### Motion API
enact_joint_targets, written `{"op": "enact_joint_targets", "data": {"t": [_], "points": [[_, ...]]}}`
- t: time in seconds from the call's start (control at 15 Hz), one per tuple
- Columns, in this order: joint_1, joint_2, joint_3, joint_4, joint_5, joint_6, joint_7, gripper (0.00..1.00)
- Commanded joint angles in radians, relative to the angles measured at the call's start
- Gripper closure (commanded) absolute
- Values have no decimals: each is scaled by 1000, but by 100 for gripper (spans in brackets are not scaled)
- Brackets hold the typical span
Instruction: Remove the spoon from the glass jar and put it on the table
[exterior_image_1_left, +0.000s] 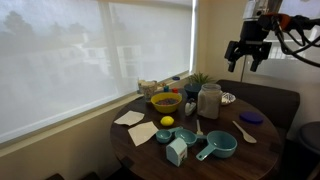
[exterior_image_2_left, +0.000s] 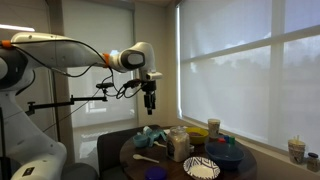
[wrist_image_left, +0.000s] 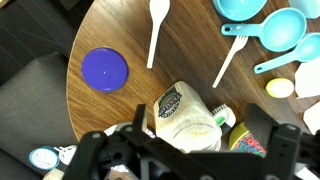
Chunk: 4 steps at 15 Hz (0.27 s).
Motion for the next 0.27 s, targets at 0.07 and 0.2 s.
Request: {"op": "enact_joint_targets", "data": {"t": [0.07,0.2], "points": [[-11,-5,4,31,-13,-27,6,0],[-12,-5,4,42,-18,-34,9,0]]}}
